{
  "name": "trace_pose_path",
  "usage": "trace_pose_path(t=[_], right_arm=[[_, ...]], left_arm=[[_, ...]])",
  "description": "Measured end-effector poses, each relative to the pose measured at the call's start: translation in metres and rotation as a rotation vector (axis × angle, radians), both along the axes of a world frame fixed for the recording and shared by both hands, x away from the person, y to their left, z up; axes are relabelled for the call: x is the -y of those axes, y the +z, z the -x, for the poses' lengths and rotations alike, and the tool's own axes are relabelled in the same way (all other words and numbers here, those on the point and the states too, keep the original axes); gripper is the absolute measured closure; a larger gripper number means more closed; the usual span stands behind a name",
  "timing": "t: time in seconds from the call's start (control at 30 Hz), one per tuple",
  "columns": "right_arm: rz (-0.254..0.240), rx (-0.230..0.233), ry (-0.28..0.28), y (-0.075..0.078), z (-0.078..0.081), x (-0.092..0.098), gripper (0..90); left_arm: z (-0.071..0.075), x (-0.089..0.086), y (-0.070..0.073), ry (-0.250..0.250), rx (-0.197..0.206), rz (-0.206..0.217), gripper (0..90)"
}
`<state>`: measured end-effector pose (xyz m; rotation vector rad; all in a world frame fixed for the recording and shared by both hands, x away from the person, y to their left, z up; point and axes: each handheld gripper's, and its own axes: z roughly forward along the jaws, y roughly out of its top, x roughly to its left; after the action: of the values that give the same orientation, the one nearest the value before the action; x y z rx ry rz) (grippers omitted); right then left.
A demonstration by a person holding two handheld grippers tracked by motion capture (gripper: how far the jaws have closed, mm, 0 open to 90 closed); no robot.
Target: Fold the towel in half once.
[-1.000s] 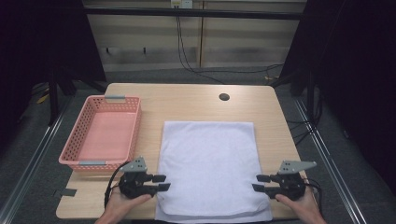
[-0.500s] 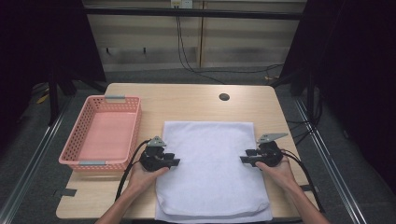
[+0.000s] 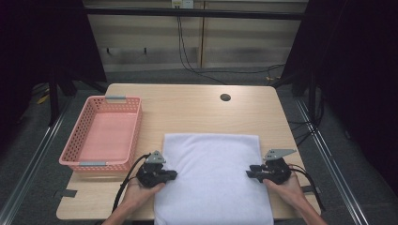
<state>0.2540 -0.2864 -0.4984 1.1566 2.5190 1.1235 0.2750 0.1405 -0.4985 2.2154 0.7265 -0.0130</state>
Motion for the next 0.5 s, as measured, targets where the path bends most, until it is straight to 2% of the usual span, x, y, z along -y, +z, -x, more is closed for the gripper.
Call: trace_pose_path(t=[0.07,0.13,0.2,0.27,0.3,0.37,0.43,0.5], right_arm=[[-0.02,-0.01,0.022,-0.001,0.011,0.003,67.8],[-0.023,-0.032,0.037,0.001,0.019,0.005,72.2],[-0.027,-0.051,0.055,0.001,0.028,0.005,72.2],[-0.03,-0.066,0.068,0.003,0.039,0.003,72.1],[-0.021,-0.078,0.088,0.004,0.043,0.002,72.1],[-0.019,-0.092,0.095,0.005,0.052,0.001,71.3],[-0.026,-0.103,0.094,0.007,0.052,0.002,67.9],[-0.031,-0.055,0.065,0.01,0.046,0.006,63.9]], left_arm=[[0.01,-0.003,0.0,-0.055,-0.016,0.012,85.0],[0.019,-0.005,0.001,-0.051,-0.026,0.005,85.0],[0.031,-0.007,0.002,-0.066,-0.033,-0.001,85.0],[0.039,-0.009,0.003,-0.087,-0.071,0.005,84.6],[0.043,-0.01,0.003,-0.098,-0.066,0.003,84.4],[0.043,-0.01,0.006,-0.115,-0.075,-0.001,82.5],[0.037,-0.01,0.012,-0.072,-0.028,0.006,80.2],[0.021,-0.01,0.021,-0.037,0.008,0.016,76.2]])
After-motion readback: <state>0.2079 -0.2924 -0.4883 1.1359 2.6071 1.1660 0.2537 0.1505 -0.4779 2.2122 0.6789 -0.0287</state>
